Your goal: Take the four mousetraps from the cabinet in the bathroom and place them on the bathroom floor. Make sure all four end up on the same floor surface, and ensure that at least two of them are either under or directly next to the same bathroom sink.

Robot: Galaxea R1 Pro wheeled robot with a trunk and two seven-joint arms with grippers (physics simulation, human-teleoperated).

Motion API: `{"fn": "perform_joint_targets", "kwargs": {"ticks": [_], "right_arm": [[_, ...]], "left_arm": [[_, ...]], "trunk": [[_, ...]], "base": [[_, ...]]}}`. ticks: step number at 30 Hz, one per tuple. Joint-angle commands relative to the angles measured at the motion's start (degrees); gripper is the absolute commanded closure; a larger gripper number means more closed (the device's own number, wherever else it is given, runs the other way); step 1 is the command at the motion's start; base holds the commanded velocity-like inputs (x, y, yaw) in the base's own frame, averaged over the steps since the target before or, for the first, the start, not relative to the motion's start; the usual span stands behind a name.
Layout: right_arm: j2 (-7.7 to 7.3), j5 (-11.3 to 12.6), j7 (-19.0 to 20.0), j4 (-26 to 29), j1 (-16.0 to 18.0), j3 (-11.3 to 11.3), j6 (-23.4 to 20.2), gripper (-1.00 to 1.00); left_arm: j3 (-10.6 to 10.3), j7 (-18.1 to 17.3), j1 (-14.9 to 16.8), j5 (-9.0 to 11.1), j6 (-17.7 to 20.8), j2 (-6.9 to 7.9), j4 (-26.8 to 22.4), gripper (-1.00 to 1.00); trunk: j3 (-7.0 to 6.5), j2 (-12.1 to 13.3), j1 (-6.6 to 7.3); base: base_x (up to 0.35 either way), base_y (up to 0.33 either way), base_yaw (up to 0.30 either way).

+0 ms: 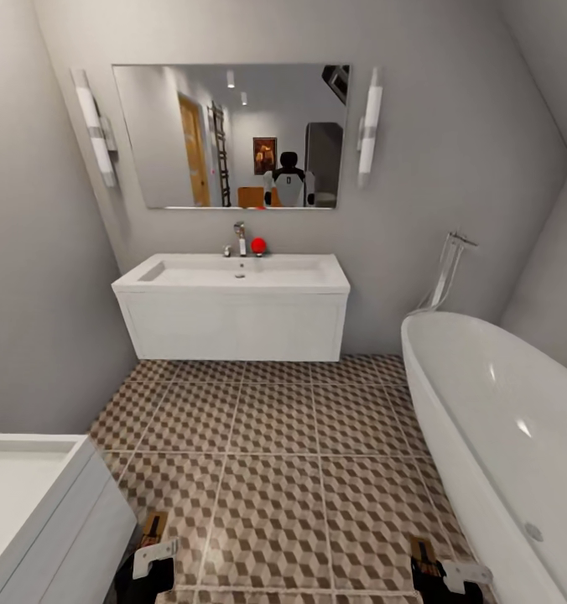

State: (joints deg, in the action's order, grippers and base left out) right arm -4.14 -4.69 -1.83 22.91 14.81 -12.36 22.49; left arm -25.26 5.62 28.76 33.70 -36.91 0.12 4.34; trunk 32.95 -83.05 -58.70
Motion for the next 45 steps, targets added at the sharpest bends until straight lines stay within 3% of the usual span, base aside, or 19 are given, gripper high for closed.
{"fn": "perform_joint_targets", "kwargs": {"ticks": [1, 45], "right_arm": [[0.02, -0.32, -0.02, -0.06, 0.05, -0.21, 0.19, 1.00], [0.10, -0.32, -0.02, -0.06, 0.05, -0.21, 0.19, 1.00]], "left_arm": [[-0.40, 0.53, 0.06, -0.31, -0.18, -0.03, 0.14, 1.00], [-0.40, 0.53, 0.06, -0.31, -0.18, -0.03, 0.14, 1.00]], "trunk": [[0.05, -0.03, -0.03], [0.05, -0.03, -0.03]], "base": [[0.342, 0.000, 0.000], [0.342, 0.000, 0.000]]}}
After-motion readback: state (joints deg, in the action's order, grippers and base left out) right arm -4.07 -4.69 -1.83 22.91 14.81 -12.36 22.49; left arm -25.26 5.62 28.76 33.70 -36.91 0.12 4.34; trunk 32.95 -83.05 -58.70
